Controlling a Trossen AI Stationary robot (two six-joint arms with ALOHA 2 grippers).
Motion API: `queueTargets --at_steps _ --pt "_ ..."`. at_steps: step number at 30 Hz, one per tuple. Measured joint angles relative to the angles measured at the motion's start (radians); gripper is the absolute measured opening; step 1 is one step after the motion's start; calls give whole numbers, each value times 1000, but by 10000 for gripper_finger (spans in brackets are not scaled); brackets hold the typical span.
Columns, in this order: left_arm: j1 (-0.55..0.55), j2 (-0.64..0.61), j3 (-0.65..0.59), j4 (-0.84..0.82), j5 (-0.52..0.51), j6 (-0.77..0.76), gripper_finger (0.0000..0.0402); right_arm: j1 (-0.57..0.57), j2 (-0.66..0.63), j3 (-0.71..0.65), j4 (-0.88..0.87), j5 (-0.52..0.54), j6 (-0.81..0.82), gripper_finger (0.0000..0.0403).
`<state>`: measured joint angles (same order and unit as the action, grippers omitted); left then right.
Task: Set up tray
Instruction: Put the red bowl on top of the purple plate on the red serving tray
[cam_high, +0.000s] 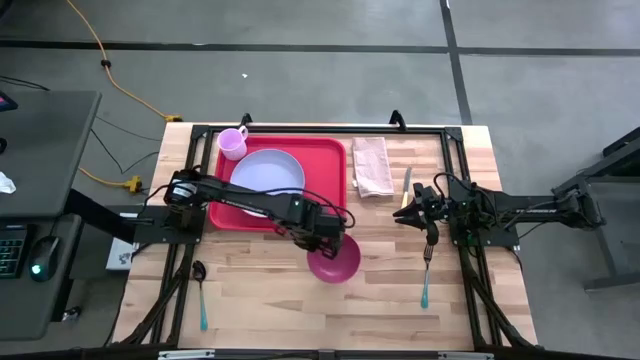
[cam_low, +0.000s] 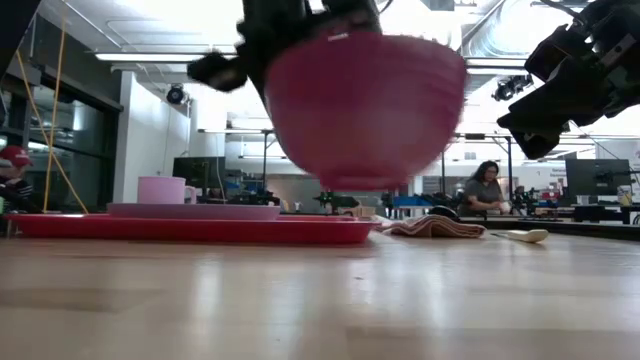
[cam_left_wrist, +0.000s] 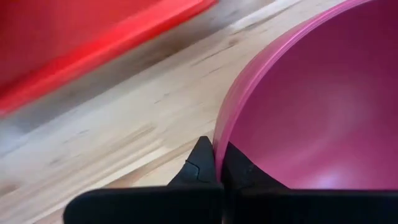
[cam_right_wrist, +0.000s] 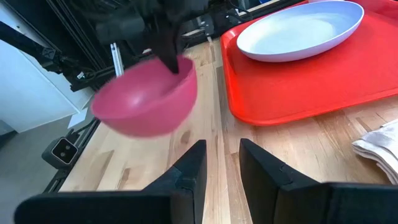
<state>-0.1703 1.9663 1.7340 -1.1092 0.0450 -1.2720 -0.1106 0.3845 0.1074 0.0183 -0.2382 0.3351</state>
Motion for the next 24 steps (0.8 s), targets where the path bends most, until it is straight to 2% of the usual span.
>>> queueTargets --at_steps 5,10,16,24 --pt "0 0 130 -224 -11 21 14 0 0 0 0 0 0 73" --pt "0 0 248 -372 -37 38 14 0 0 0 0 0 0 73" --pt "0 -2 324 -465 -80 40 14 0 0 0 0 0 0 73" --pt "1 -11 312 -462 -118 113 14 0 0 0 0 0 0 73"
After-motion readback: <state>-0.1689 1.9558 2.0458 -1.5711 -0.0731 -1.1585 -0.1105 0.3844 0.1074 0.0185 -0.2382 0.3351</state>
